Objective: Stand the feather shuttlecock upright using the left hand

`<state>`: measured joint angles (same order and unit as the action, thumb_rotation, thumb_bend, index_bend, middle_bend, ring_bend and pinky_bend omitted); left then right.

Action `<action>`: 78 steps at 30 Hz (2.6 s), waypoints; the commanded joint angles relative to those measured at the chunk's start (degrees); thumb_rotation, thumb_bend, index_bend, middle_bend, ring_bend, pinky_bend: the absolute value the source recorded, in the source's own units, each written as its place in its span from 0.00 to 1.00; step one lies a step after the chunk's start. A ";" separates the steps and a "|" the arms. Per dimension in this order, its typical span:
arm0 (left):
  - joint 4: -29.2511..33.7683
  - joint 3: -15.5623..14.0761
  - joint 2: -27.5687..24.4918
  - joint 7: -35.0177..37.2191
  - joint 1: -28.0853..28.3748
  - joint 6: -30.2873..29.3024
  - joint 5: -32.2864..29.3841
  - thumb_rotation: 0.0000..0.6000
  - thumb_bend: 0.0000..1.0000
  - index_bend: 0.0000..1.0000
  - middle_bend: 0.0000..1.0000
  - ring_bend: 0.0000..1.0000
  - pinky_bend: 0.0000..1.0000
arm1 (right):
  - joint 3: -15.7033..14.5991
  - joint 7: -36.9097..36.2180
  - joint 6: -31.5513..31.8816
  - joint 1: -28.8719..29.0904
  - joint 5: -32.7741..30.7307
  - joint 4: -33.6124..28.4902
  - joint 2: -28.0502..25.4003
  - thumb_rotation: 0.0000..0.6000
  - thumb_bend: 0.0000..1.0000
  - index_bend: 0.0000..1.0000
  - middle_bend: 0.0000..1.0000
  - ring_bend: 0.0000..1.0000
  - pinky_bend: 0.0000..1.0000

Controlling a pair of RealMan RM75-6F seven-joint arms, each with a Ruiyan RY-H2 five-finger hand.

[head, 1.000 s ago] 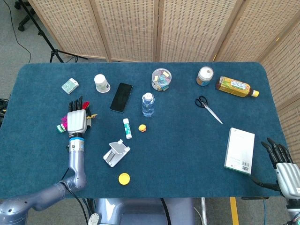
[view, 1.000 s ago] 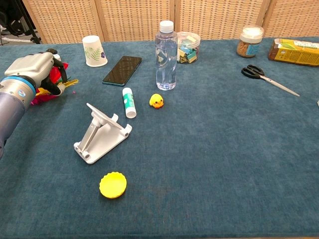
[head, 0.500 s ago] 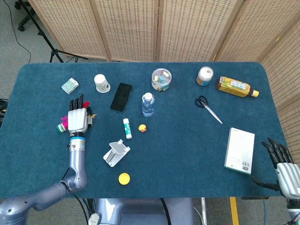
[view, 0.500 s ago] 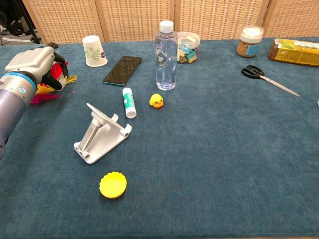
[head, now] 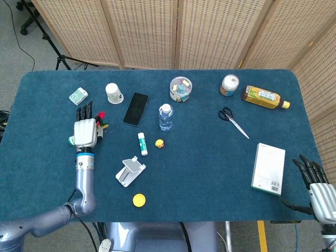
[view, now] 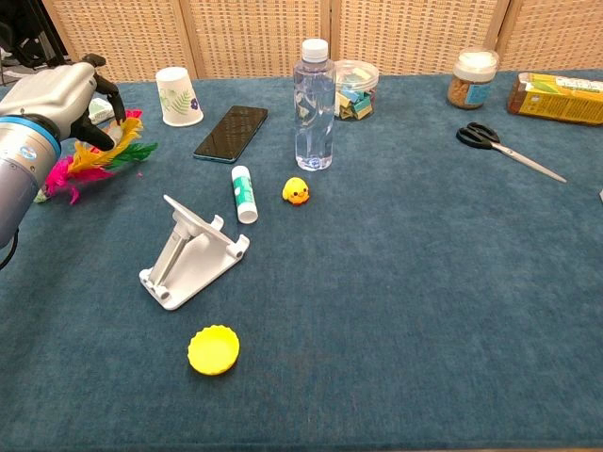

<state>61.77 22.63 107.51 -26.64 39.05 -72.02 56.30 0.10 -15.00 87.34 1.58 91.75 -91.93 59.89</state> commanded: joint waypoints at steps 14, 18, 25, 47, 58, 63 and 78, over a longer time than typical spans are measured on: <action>18.60 0.59 -7.90 -3.42 -1.92 -9.05 6.09 1.00 0.48 0.64 0.00 0.00 0.00 | -0.33 1.09 1.10 -0.41 1.04 -0.41 0.09 1.00 0.00 0.00 0.00 0.00 0.00; 20.73 0.40 -9.22 -3.69 -2.63 -10.00 6.48 1.00 0.48 0.64 0.00 0.00 0.00 | -0.32 1.35 1.22 -0.48 1.01 -0.50 0.11 1.00 0.00 0.00 0.00 0.00 0.00; 21.41 -1.23 -11.49 -3.02 -4.95 -10.25 6.00 1.00 0.48 0.64 0.00 0.00 0.00 | -0.41 2.02 1.52 -0.60 1.31 -0.70 0.17 1.00 0.00 0.00 0.00 0.00 0.00; 18.94 -2.19 -12.24 -0.20 -6.12 -8.92 5.50 1.00 0.48 0.64 0.00 0.00 0.00 | -0.51 3.74 1.14 -0.51 1.27 -0.87 0.69 1.00 0.00 0.00 0.00 0.00 0.00; 17.70 -2.52 -11.55 -0.38 -6.11 -8.47 5.05 1.00 0.48 0.64 0.00 0.00 0.00 | -0.49 3.55 1.62 -0.69 1.41 -0.93 0.55 1.00 0.00 0.00 0.00 0.00 0.00; 17.64 -2.51 -11.55 -0.35 -6.06 -8.60 5.36 1.00 0.46 0.64 0.00 0.00 0.00 | -0.47 3.60 1.65 -0.70 1.40 -0.91 0.58 1.00 0.00 0.00 0.00 0.00 0.00; 19.37 -3.16 -12.58 1.24 -6.41 -9.49 8.14 1.00 0.36 0.49 0.00 0.00 0.00 | -0.38 3.55 1.98 -0.76 1.53 -0.76 0.77 1.00 0.00 0.00 0.00 0.00 0.00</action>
<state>81.07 19.52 95.00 -25.46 32.67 -81.45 64.36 -0.28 -11.45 89.31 0.82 93.28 -92.69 60.66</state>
